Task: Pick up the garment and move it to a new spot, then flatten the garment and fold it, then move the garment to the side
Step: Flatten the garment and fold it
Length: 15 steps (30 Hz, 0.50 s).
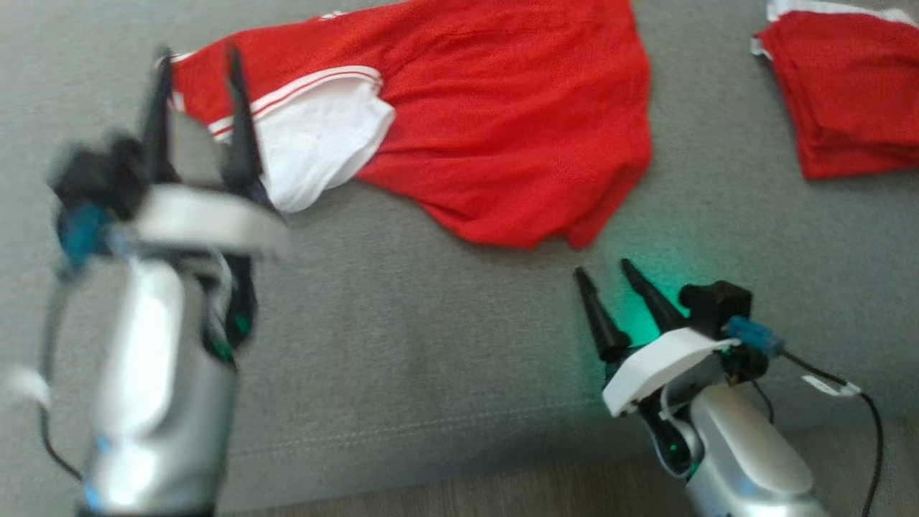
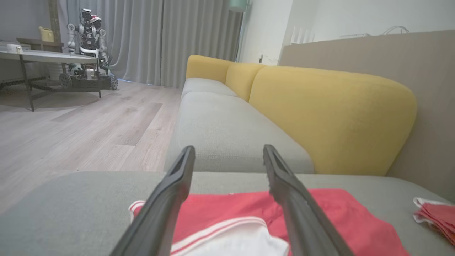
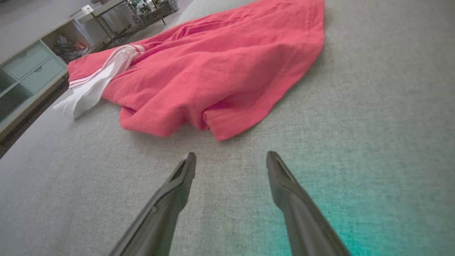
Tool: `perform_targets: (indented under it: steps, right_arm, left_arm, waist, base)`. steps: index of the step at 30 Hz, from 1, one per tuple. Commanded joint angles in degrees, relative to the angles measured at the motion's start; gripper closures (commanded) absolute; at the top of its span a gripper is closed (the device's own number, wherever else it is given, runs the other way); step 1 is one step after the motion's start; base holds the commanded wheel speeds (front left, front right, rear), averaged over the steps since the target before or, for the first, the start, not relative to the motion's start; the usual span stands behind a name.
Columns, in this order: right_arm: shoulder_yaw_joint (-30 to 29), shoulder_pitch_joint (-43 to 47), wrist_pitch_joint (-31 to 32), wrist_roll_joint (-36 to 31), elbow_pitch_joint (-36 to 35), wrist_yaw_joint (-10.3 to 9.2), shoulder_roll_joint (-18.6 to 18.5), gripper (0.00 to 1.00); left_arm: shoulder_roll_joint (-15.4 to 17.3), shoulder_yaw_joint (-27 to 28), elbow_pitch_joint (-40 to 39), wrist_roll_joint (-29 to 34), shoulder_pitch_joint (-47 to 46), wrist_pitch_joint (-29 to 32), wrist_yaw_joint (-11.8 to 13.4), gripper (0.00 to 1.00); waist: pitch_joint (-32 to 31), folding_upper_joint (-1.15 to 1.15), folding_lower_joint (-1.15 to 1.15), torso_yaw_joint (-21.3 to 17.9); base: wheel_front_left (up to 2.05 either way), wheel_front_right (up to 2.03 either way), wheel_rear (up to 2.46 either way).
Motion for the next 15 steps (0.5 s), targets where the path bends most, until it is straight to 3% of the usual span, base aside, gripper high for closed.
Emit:
perform_targets:
  steps: [1,7,12,15]
  right_arm:
    - [0.14,-1.88,-0.55,1.46,-0.06,-0.02,0.33,0.0]
    - [-0.29,-4.41,-0.55,6.53,4.81,-0.02,0.33,0.0]
    - [-1.2,-6.3,-0.55,8.36,7.44,-0.02,0.33,0.0]
    - [-1.14,-7.0,-0.55,8.01,8.47,-0.02,0.33,0.11]
  left_arm:
    - [0.55,1.5,-4.42,2.14,2.05,-0.28,-0.16,0.0]
    - [-2.27,0.2,-11.76,6.62,13.99,-0.28,0.77,0.0]
    - [-3.23,-1.1,-13.84,7.44,18.39,-0.28,1.04,0.0]
    - [-3.45,-1.67,-14.29,7.72,19.06,-0.28,1.27,0.0]
  waist:
    - [-0.53,0.0,0.0,1.55]
    - [-0.24,0.0,0.0,4.38]
    - [0.5,0.0,0.0,6.07]
    - [0.73,0.0,0.0,6.53]
  base:
    - [0.0,0.0,0.0]
    - [0.0,0.0,0.0]
    - [0.0,0.0,0.0]
    - [0.0,0.0,0.0]
